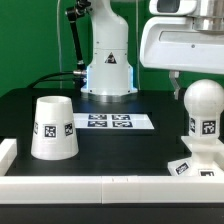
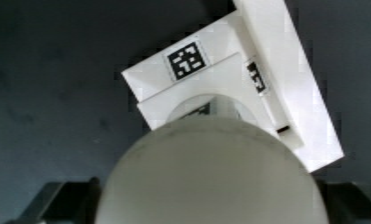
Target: Assemble lamp
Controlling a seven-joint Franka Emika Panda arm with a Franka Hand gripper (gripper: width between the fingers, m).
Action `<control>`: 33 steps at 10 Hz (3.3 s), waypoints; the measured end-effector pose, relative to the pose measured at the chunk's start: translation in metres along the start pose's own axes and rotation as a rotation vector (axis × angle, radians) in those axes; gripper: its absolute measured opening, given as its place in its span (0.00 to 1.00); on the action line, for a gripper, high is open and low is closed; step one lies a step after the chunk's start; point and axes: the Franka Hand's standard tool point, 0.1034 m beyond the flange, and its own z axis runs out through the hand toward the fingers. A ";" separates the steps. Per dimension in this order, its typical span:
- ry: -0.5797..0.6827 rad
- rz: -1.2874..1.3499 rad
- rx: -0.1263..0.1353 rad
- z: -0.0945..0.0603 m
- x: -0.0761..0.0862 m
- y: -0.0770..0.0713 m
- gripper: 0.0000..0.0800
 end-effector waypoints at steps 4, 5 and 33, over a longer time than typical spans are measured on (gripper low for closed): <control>-0.049 0.470 0.038 0.001 -0.004 -0.004 0.72; -0.062 0.565 0.043 0.001 -0.005 -0.006 0.72; 0.044 -1.446 -0.013 0.001 0.003 -0.010 0.87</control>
Offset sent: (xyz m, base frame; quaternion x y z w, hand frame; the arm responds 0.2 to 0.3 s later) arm -0.0019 0.0030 -0.0009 -0.0013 -0.0226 0.2700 0.9626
